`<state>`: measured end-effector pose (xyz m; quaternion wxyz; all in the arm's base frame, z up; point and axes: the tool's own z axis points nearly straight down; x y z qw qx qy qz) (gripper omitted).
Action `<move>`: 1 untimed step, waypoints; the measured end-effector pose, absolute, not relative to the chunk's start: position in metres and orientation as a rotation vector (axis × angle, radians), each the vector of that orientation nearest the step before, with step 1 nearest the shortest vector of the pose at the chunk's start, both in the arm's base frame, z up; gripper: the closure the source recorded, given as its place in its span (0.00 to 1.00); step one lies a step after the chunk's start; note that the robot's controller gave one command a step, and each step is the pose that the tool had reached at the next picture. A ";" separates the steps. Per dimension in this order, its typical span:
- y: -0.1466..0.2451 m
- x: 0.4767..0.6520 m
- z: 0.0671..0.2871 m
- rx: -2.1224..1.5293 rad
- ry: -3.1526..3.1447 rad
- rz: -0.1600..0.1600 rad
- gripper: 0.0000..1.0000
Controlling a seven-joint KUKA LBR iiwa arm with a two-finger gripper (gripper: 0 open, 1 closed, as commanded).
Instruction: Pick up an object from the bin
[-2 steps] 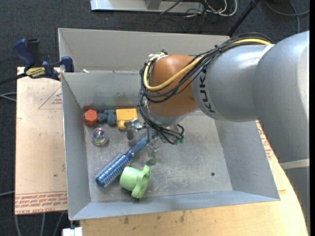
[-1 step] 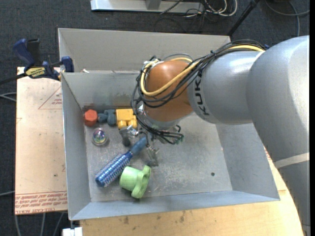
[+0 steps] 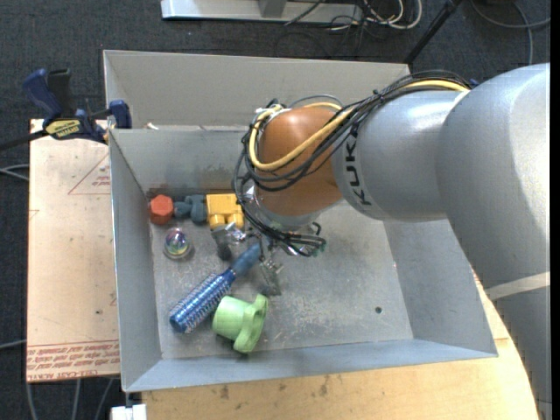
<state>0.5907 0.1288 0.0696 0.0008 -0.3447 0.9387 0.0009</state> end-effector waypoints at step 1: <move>0.129 0.591 0.070 -1.082 2.946 0.003 1.00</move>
Offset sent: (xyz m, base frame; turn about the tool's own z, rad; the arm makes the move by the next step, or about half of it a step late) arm 0.0000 0.0000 0.0000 0.0000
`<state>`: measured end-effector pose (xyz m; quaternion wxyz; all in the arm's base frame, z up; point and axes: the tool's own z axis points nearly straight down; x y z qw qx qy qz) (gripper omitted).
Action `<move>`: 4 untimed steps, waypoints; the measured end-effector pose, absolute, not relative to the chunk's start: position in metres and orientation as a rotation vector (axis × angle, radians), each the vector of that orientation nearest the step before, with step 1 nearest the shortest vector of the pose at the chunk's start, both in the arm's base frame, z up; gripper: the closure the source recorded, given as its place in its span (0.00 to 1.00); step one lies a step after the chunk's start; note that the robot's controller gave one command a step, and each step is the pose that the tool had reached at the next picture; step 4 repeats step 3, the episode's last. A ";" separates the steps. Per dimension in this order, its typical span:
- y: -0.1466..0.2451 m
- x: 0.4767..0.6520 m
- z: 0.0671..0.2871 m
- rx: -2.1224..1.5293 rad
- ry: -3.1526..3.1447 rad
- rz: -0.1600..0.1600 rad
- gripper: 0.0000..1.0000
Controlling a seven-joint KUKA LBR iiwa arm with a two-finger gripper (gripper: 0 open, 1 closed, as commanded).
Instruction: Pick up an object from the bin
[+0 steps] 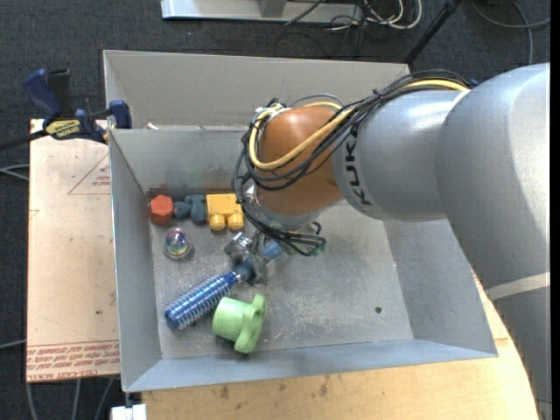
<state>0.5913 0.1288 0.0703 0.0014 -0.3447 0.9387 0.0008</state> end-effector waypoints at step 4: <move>0.132 0.594 0.151 -1.072 2.950 0.002 1.00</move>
Offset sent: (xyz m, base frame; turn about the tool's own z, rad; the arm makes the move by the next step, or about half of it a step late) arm 0.0001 0.0002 0.0231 0.0000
